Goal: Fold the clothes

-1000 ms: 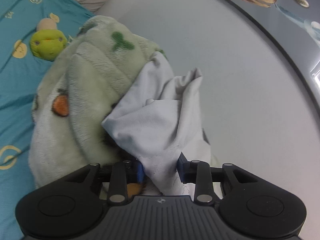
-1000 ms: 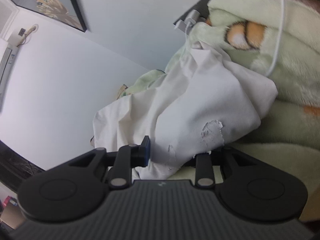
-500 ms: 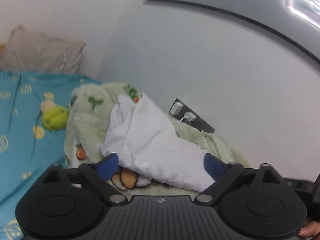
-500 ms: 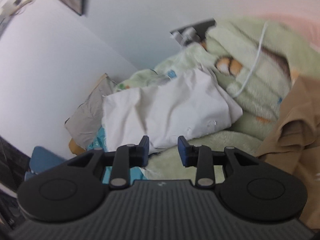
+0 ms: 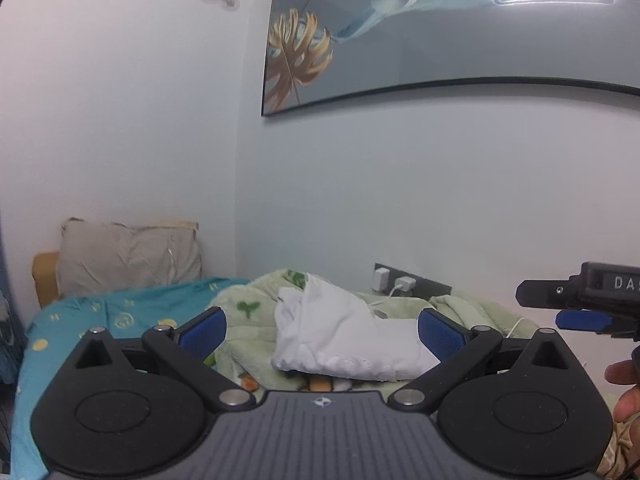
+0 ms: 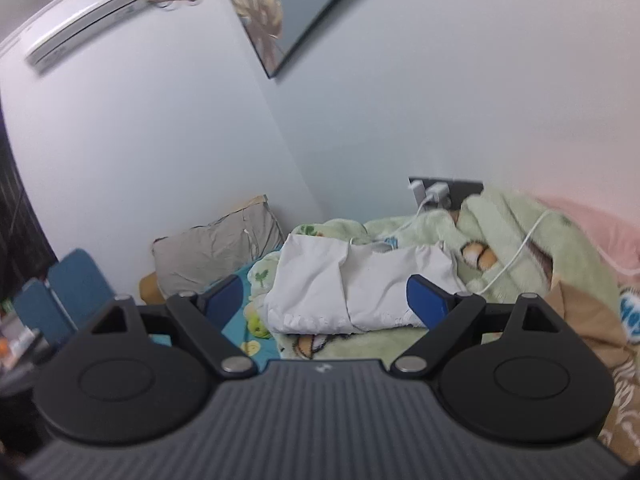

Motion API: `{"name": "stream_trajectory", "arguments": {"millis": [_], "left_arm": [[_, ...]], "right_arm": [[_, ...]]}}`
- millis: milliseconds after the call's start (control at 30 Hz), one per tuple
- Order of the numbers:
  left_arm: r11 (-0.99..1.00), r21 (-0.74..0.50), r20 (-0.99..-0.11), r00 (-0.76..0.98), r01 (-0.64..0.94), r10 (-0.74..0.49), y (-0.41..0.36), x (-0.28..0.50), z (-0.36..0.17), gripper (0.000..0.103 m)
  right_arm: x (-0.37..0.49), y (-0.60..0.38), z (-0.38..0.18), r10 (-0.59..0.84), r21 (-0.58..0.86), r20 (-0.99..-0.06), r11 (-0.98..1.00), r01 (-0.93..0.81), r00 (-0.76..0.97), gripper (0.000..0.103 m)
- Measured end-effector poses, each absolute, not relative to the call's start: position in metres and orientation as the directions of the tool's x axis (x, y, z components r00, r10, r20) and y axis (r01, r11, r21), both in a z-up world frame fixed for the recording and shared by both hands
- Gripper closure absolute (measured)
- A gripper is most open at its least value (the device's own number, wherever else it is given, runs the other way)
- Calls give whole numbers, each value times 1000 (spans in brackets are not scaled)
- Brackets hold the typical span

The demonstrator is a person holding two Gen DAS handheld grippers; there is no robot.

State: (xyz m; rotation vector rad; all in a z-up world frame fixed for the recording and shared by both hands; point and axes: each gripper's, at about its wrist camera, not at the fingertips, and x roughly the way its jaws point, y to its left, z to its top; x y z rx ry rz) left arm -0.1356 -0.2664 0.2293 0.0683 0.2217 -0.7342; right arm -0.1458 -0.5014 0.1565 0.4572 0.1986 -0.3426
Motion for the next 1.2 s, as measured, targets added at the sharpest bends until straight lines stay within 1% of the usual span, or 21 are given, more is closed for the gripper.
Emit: {"name": "stream_trajectory", "arguments": {"millis": [233,467,800,967,1200], "left_arm": [[751,-14,-188,736,661,-651,-246,-154,221,0],[744,-4,-172,733,668,-658,-243,-155,210,0],[752,19,-201,739,659,-643,-251,-146,190,0],[763,14,-194,750,647,-632,-248,-145,189,0],[771,5,-211,755,636,-621,-247,-144,186,0]], "right_arm": [[-158,-465,147,-328,268,-199,888,374,923,13],[-153,-451,137,-366,182,-182,899,397,912,13],[-143,-448,127,-372,163,-187,901,402,909,13],[-140,-446,126,-370,154,-189,904,399,910,13],[-138,-439,122,-366,131,-205,909,396,908,13]]}}
